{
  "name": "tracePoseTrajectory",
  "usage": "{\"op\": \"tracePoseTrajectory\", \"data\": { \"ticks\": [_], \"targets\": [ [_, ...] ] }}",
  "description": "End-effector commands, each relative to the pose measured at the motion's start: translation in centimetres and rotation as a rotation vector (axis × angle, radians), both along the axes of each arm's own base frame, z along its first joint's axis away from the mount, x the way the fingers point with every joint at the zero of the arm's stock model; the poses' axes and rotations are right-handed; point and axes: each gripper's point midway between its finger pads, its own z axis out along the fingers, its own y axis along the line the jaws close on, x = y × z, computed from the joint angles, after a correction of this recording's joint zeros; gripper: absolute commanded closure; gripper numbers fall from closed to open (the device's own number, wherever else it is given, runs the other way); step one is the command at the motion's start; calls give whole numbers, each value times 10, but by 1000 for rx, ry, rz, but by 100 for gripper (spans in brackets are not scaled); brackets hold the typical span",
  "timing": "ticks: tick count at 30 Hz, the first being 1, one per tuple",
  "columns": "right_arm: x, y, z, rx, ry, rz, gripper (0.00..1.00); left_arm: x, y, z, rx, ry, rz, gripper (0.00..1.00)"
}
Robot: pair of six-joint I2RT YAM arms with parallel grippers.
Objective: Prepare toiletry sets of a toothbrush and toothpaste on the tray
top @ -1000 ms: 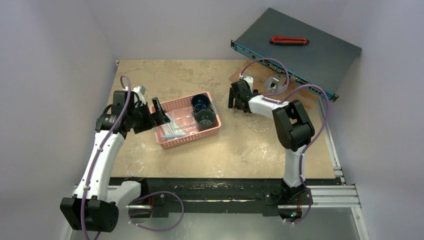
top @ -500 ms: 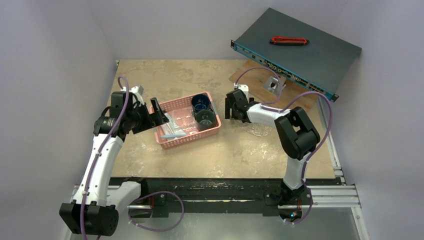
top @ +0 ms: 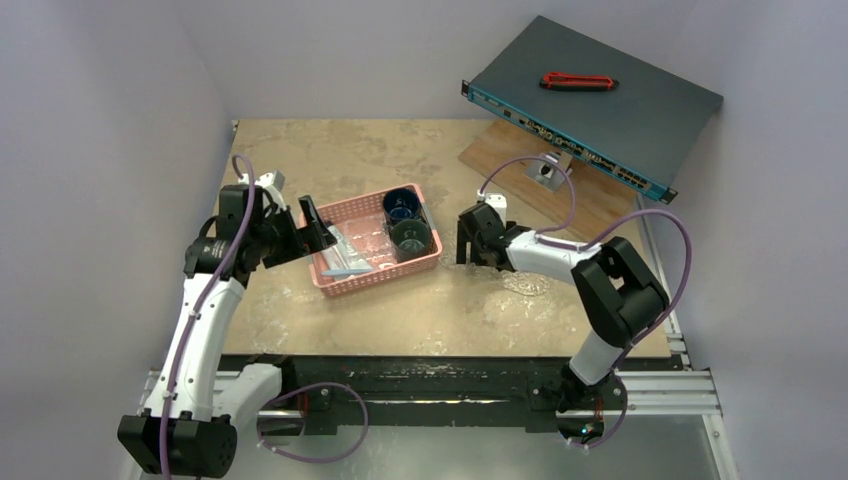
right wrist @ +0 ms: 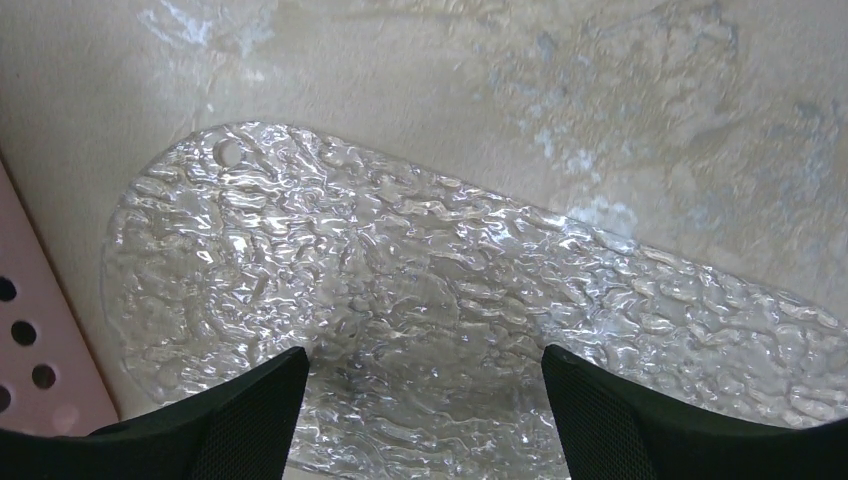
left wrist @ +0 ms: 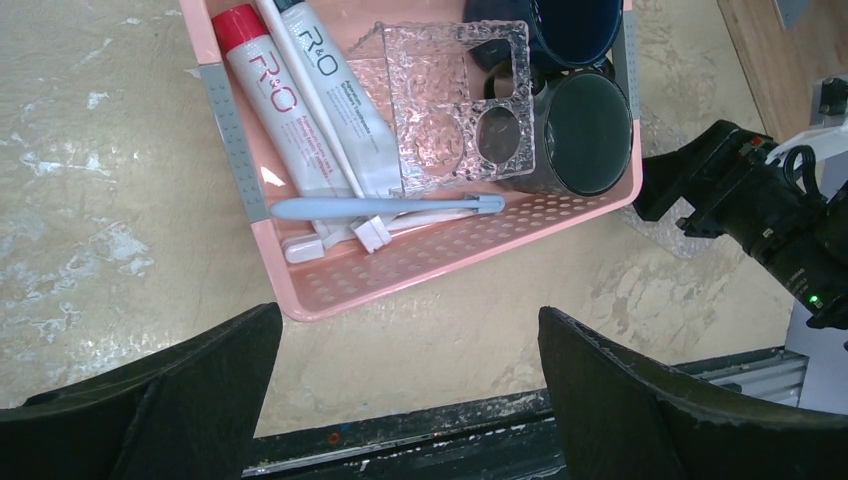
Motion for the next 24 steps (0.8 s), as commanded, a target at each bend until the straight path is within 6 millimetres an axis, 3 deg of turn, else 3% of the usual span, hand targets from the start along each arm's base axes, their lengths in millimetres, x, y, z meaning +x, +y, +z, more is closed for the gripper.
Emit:
{"op": "tracePoseTrajectory", "data": {
  "ticks": [1, 17, 24],
  "targets": [
    [-67, -17, -37, -64, 221, -44, 12, 2, 2, 10, 16, -51, 0, 1],
    [-128, -13, -44, -108, 264, 38, 12, 0, 8, 14, 38, -71, 21, 1],
    [-157, -1, -51, -147, 290, 145, 13, 0, 12, 15, 55, -72, 38, 1]
  ]
}}
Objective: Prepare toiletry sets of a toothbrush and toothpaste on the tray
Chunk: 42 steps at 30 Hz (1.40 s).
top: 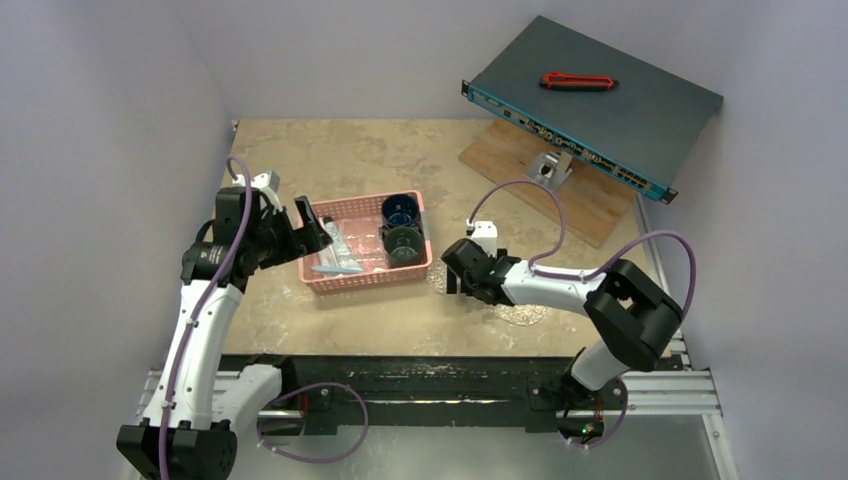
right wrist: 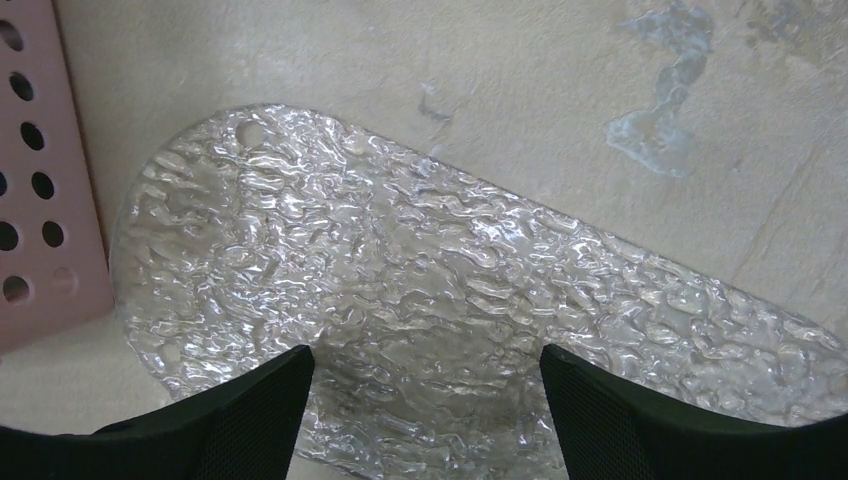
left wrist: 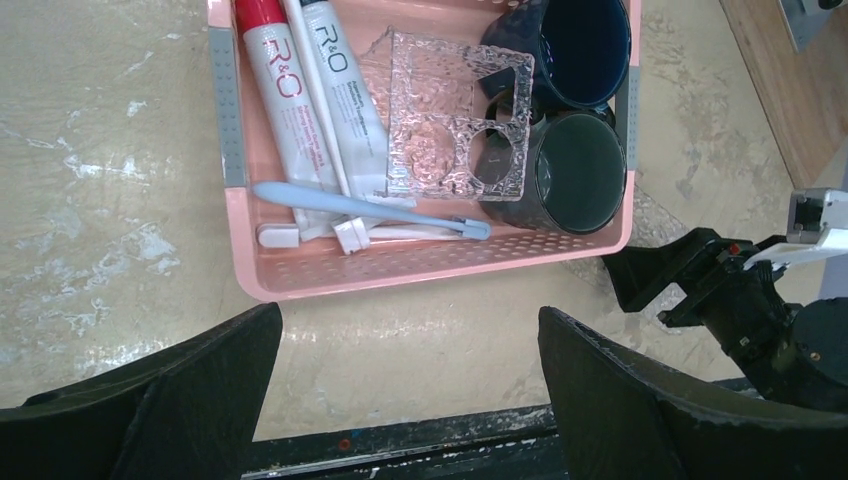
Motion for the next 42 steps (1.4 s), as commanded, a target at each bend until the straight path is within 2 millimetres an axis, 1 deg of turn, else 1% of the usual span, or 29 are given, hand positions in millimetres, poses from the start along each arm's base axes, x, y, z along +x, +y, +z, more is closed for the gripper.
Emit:
{"op": "tracePoseTrajectory", "data": {
  "ticks": [1, 5, 12, 14, 18, 21, 26, 29, 32, 38, 42],
  "targets": [
    [-87, -22, -49, -152, 296, 142, 13, 2, 4, 10, 26, -42, 7, 1],
    [-104, -7, -51, -160, 314, 223, 14, 3, 5, 9, 31, -41, 11, 1],
    [-124, 4, -49, -194, 323, 297, 14, 2, 9, 10, 44, -45, 26, 1],
    [-129, 13, -47, -184, 319, 327, 14, 2, 9, 10, 45, -45, 27, 1],
    [-140, 38, -43, -151, 311, 405, 15, 2, 10, 10, 48, -43, 29, 1],
    [-148, 49, -43, -156, 310, 441, 15, 2, 10, 10, 50, -44, 31, 1],
    [-156, 55, -46, -176, 313, 444, 14, 1, 11, 10, 51, -48, 32, 1],
    [-155, 62, -43, -162, 294, 440, 14, 1, 10, 10, 50, -47, 31, 1],
    [-150, 69, -34, -149, 265, 434, 13, 1, 10, 9, 50, -45, 31, 1],
    [-131, 72, 0, -182, 179, 376, 9, 1, 10, 9, 47, -45, 29, 1],
    [-124, 79, 27, -153, 137, 355, 8, 1, 9, 10, 46, -47, 29, 1]
  ]
}}
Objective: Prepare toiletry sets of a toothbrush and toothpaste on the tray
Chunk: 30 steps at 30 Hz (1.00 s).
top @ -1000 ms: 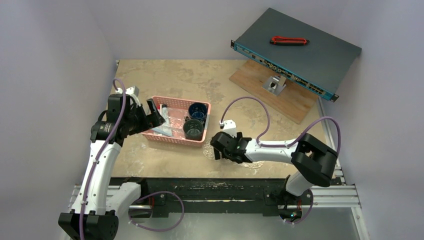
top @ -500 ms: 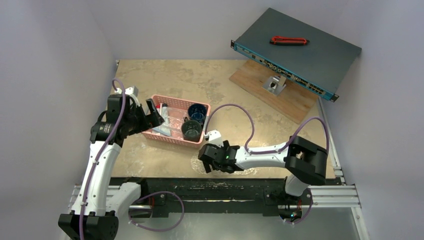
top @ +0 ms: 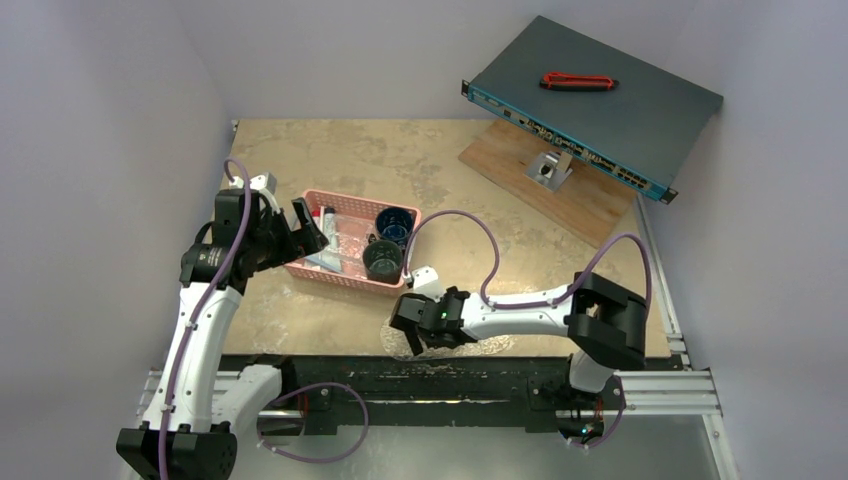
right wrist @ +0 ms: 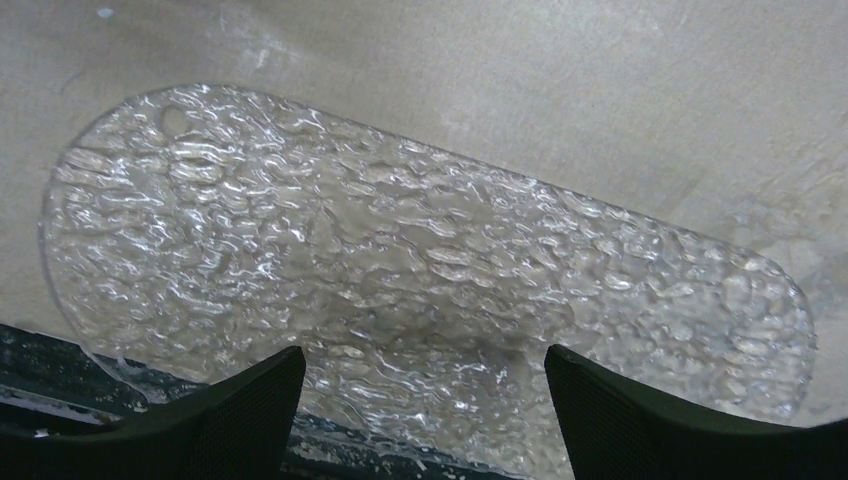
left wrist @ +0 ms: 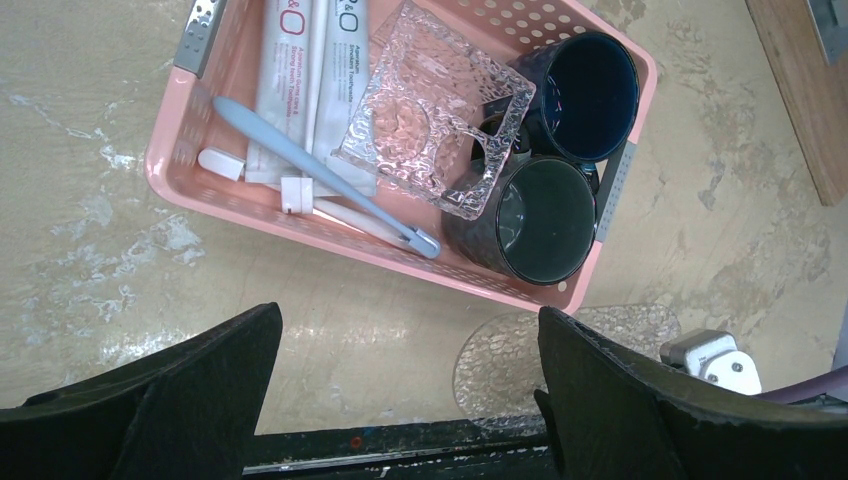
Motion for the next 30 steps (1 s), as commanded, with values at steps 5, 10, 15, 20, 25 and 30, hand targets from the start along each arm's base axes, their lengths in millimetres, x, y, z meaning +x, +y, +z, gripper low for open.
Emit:
{"op": "tracePoseTrajectory", "data": {
  "ticks": [5, 10, 15, 20, 25, 30],
  "targets": [
    [14, -6, 61, 8, -85, -60, 7, 3, 0, 12, 9, -56, -10, 1],
    [42, 0, 89, 76, -129, -140, 7, 3, 0, 13, 6, -60, -12, 0],
    [76, 7, 118, 181, -176, -235, 9, 2, -1, 14, 2, -65, -17, 1],
    [110, 9, 136, 219, -229, -327, 13, 2, -2, 14, 0, -65, -17, 1],
    [138, 10, 144, 259, -245, -404, 21, 1, -3, 15, -7, -72, -19, 1],
    [158, 16, 147, 313, -248, -450, 30, 1, -5, 16, -16, -75, -28, 1]
  ]
}}
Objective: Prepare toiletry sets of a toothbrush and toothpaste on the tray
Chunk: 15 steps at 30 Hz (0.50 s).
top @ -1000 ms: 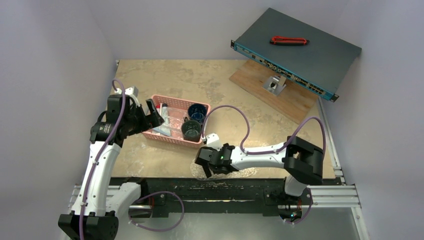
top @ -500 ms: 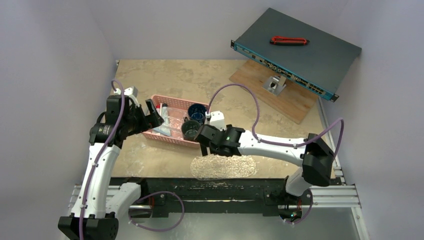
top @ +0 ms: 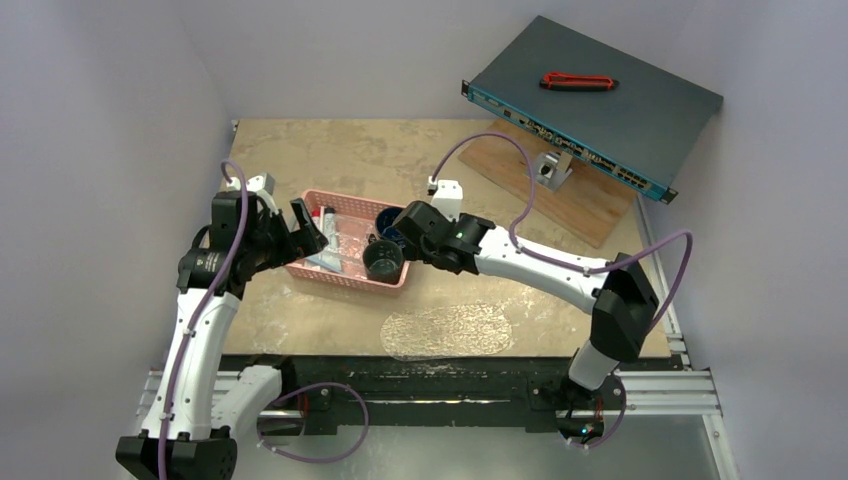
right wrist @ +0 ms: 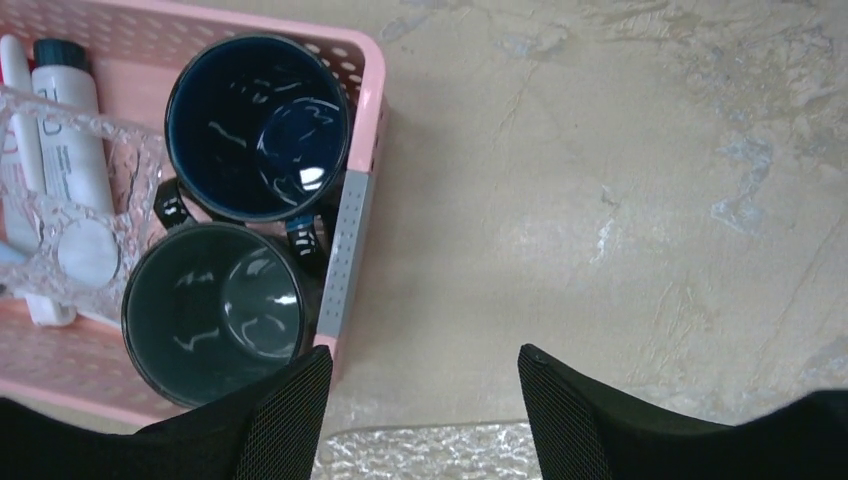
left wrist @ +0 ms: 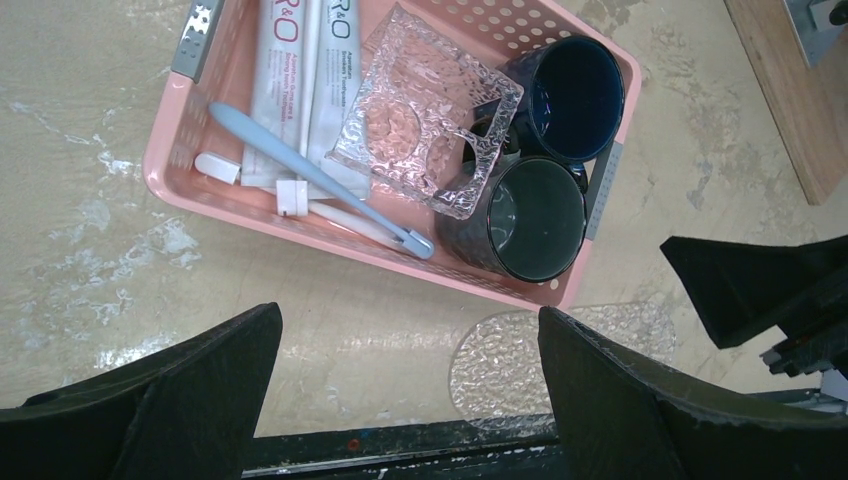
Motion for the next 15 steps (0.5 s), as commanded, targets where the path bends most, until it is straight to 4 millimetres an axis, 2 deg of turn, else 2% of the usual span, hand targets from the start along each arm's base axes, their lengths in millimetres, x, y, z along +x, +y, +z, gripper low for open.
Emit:
{"op": "tracePoseTrajectory", "data": {
  "ticks": [1, 7, 15],
  "targets": [
    [25, 11, 16, 91, -39, -70, 33, 4, -5, 10, -13, -50, -27, 1],
    [41, 24, 9, 122, -28, -85, 40, 2, -7, 13, -26, -62, -31, 1],
    [52, 36, -8, 128, 6, -99, 43, 1, -10, 14, -37, -65, -42, 1]
  ]
}}
